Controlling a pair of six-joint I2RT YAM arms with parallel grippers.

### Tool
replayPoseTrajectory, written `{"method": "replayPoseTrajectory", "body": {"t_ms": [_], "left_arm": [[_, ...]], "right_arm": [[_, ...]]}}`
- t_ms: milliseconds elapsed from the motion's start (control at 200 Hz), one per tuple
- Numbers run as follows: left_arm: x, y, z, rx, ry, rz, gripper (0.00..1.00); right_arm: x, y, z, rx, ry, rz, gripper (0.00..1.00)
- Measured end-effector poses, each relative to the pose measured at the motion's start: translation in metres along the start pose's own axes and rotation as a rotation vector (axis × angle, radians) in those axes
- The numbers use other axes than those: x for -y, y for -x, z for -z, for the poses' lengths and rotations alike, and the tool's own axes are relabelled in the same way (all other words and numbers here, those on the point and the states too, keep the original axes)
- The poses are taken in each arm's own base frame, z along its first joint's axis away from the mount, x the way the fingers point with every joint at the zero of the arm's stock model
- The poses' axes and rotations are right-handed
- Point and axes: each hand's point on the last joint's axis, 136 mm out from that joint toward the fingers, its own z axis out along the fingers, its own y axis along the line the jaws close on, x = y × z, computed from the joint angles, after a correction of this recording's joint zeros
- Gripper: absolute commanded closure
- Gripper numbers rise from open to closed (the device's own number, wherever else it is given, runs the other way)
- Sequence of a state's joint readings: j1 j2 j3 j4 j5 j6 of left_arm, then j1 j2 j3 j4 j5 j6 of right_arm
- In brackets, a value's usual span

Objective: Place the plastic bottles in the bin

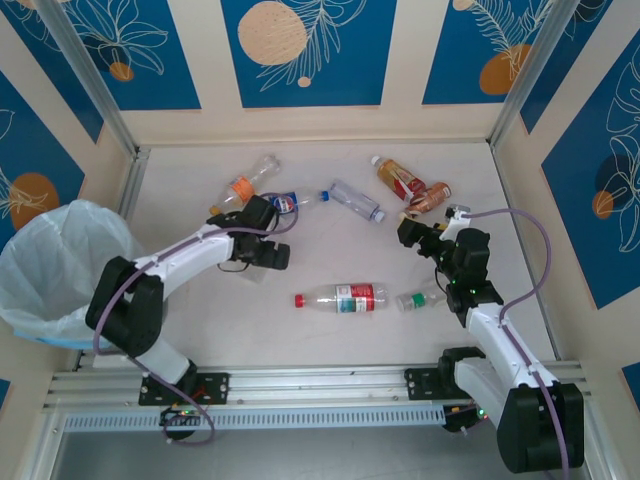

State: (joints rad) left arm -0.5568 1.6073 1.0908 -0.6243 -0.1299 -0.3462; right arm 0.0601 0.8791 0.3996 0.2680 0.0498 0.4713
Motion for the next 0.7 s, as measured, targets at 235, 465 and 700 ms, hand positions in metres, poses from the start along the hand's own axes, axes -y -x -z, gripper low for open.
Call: {"method": "replayPoseTrajectory", "body": {"t_ms": [235,465,700], "left_arm": [[-0.019,0.011,-0.025,-0.081,0.172,-0.035,0.01],[-0.023,0.018,-0.045,-0.142,0.181,-0.044,0.02],[-0.023,0.029,-0.051,-0.136,0.169,-0.064,0.15]], "right_arm": [[-0.001,-0.006,0.001,-0.022,-0.004,0.002,0.01],[-0.011,0.001,0.008,0.005,0.025,0.031,0.01],[-0.012,-0.005,0.014,-0.032,0.014,0.032,0.01]]}}
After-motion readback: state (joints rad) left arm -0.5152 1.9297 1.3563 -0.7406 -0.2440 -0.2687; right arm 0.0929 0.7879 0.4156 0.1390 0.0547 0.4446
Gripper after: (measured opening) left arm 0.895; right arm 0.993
